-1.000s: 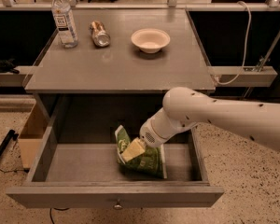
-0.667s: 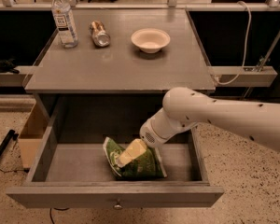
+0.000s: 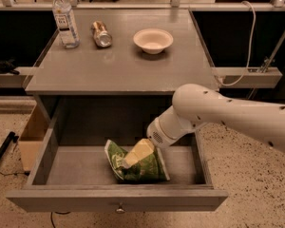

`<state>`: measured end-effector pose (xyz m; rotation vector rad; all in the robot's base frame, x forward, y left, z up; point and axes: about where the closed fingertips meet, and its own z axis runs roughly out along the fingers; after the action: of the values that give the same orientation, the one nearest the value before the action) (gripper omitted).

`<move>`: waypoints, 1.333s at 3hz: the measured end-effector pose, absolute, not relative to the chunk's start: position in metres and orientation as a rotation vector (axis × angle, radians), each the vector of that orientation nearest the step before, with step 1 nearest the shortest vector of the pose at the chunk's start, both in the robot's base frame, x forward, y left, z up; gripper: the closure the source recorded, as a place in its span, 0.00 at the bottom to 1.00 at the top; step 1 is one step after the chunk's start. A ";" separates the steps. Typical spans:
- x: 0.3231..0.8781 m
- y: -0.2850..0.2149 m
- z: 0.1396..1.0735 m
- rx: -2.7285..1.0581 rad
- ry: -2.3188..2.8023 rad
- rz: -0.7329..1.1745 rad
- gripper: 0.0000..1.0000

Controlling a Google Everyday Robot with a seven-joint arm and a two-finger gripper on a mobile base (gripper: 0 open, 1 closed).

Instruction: Place green jalapeno chip bag into top drawer

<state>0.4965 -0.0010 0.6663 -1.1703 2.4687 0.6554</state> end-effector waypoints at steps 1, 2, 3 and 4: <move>0.485 -0.038 0.713 -1.106 2.459 0.571 0.00; 0.468 -0.076 0.792 -1.041 2.419 0.442 0.00; 0.469 -0.076 0.791 -1.040 2.420 0.444 0.00; 0.473 -0.092 0.808 -0.991 2.429 0.417 0.00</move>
Offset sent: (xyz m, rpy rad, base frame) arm -0.0449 -0.1312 0.2192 -0.0981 -0.2616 -0.2155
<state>0.4733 -0.0920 0.8080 -0.9909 2.4293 0.4166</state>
